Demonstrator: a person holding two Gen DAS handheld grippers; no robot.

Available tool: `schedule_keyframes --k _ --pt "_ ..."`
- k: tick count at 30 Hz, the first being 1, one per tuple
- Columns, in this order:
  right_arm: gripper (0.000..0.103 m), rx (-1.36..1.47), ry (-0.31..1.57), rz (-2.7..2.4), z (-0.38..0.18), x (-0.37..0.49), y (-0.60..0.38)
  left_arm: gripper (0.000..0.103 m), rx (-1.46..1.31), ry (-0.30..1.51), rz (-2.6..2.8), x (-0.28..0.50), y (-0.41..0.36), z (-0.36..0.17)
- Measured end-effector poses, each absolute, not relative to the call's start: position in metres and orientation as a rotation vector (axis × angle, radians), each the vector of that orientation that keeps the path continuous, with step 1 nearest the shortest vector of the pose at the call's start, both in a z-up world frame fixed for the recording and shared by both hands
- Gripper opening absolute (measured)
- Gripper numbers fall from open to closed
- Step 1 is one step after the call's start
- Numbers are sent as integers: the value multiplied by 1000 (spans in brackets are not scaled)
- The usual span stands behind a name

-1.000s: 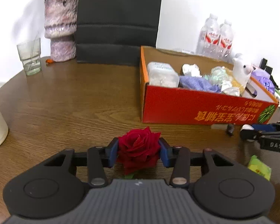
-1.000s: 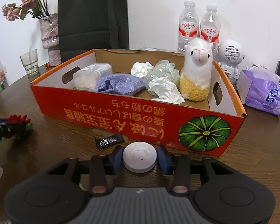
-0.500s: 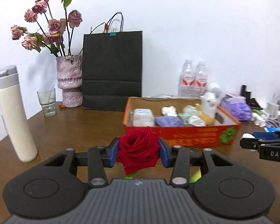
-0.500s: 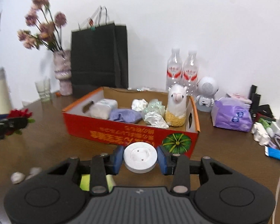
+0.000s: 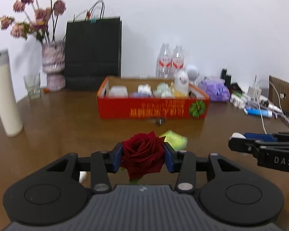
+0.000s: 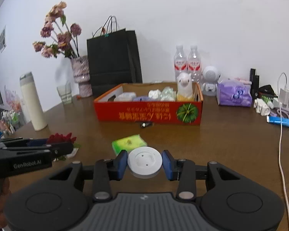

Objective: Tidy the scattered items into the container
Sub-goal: 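Lower the rose and tin into the box and open both tools, then withdraw both tools from the box toward the green tissue pack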

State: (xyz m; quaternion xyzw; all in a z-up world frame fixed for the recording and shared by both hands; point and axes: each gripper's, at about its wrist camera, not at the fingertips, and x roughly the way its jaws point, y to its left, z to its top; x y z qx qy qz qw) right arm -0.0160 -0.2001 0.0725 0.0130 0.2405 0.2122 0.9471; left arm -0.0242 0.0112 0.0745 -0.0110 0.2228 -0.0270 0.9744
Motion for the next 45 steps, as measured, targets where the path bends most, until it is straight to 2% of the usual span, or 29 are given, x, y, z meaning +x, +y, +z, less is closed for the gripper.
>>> schedule_keyframes --k 4,7,11,19,22,25,28,29,31,32,35,37,41,42,43,45 --pt "38 -14 418 449 102 17 -198 45 12 379 -58 24 19 109" --pt "38 -23 383 471 133 67 -191 45 -1 400 -38 80 23 124" --pt "38 41 504 514 155 161 -171 44 -37 521 -7 168 33 126" --pt "38 -44 759 445 111 295 -107 45 43 772 42 286 34 85" --pt "38 -94 863 418 82 322 -92 45 88 841 44 299 35 67" --pt "38 -148 893 394 64 333 -81 50 110 861 44 303 37 56" --pt "38 -130 911 406 55 339 -75 52 125 876 31 302 38 47" --pt "38 -126 922 404 52 340 -74 53 133 870 28 302 37 47" --pt "39 -117 932 398 48 343 -74 65 134 874 13 300 35 48" --pt "41 -114 936 395 48 345 -73 67 125 875 12 299 36 50" --pt "51 -82 925 379 56 342 -79 68 95 850 3 294 38 63" --pt "54 -47 914 385 68 337 -86 77 89 825 4 287 38 77" --pt "65 -41 885 378 97 321 -96 85 53 819 17 275 40 102" --pt "70 -48 880 367 104 316 -98 91 38 828 24 271 41 108" --pt "73 -52 879 354 112 311 -100 102 23 836 31 267 42 113" --pt "80 -57 888 337 124 302 -104 103 2 853 45 257 43 121"
